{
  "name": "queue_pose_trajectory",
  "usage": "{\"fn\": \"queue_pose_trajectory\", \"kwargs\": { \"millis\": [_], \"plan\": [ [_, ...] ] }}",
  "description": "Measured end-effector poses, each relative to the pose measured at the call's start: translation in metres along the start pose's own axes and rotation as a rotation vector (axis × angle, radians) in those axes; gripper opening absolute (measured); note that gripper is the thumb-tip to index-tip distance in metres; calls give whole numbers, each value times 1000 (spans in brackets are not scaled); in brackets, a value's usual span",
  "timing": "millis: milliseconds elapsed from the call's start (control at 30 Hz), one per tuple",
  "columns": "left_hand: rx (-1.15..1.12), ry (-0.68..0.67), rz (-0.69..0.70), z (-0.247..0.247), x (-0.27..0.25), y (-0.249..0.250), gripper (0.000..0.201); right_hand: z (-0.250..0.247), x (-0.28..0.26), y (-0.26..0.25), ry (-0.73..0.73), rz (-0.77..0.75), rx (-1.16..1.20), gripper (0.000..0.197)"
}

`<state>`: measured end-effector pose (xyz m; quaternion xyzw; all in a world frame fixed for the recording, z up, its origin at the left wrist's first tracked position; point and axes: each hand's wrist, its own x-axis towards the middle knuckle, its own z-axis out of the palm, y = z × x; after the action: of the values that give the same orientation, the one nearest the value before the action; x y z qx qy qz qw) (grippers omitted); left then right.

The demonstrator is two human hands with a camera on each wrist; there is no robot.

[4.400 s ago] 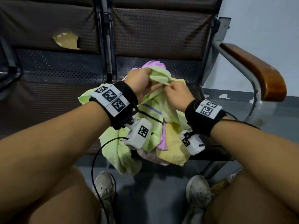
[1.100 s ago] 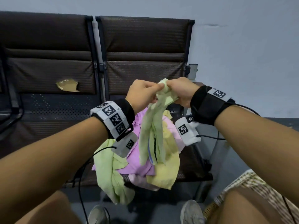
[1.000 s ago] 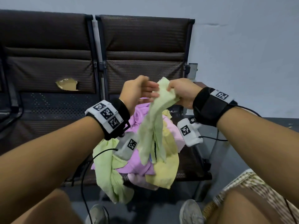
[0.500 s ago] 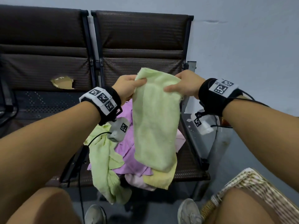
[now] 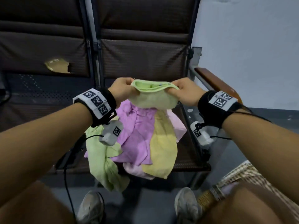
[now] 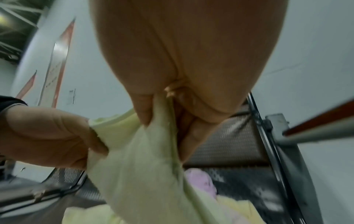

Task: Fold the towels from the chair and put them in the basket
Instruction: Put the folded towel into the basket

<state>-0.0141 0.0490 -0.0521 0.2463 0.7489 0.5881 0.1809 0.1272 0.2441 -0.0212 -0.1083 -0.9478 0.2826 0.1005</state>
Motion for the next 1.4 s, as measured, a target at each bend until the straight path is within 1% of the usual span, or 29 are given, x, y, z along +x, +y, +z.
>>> {"fn": "queue_pose_trajectory", "kwargs": {
  "millis": [67,167,233,300,367,400,433,500,533,567,633,667,767,800,833,867,900,933,1000,1033,1067,1133,1167,1200,1233,1267,1333,1367,1400],
  "plan": [
    [74,-113,-141,6,-15,-39,24,28,-16,15,-223,78,3,27],
    [157,-331,-367,13,-40,-81,23,68,-40,36,-524,280,205,23],
    [208,-469,-466,13,-51,-95,25,85,-49,47,-628,339,222,26],
    [229,-549,-530,11,-54,-99,20,91,-52,55,-684,363,232,27],
    [232,-570,-553,9,-51,-100,14,93,-48,60,-678,415,339,12],
    [240,-550,-540,9,-46,-100,13,93,-44,63,-658,447,396,5],
    [248,-509,-513,10,-41,-102,14,93,-40,67,-624,478,444,3],
    [238,-396,-437,16,-28,-105,16,95,-30,76,-507,517,505,7],
    [228,-328,-398,20,-20,-109,16,96,-23,82,-424,521,499,11],
    [223,-257,-359,25,-12,-112,15,97,-14,88,-327,510,479,13],
    [221,-122,-293,33,3,-119,16,102,2,98,-137,448,444,8],
    [229,-70,-272,37,10,-122,17,105,9,101,-69,418,439,6],
    [273,26,-272,44,24,-132,29,120,24,110,31,403,421,14],
    [307,46,-276,45,26,-135,39,124,26,110,47,400,376,23],
    [369,61,-263,46,25,-138,48,127,28,109,55,378,297,36],
    [434,72,-224,46,22,-140,52,128,26,107,51,339,205,46],
    [478,75,-169,46,16,-141,50,128,22,103,40,282,125,48],
    [487,57,-111,46,9,-143,41,129,16,100,16,213,61,40],
    [451,-66,-55,45,-6,-142,23,132,1,93,-86,95,-43,19],
    [443,-151,-53,44,-12,-142,24,133,-7,90,-164,69,-79,21],
    [451,-236,-55,42,-17,-143,33,136,-15,88,-249,60,-110,30],
    [546,-373,-62,39,-25,-147,54,143,-26,89,-387,38,-214,58],
    [608,-407,-57,38,-28,-151,60,145,-30,92,-435,31,-271,71],
    [667,-406,-37,37,-30,-155,64,147,-33,95,-460,23,-312,77],
    [709,-375,-4,37,-30,-158,64,148,-34,97,-458,11,-342,76],
    [726,-331,30,38,-30,-159,58,148,-34,99,-436,0,-354,67],
    [692,-244,68,39,-29,-157,39,145,-33,98,-370,8,-305,39],
    [669,-217,67,39,-27,-154,29,142,-31,96,-342,26,-255,29],
    [642,-197,55,39,-26,-151,20,137,-30,94,-326,50,-206,24]
  ]
}}
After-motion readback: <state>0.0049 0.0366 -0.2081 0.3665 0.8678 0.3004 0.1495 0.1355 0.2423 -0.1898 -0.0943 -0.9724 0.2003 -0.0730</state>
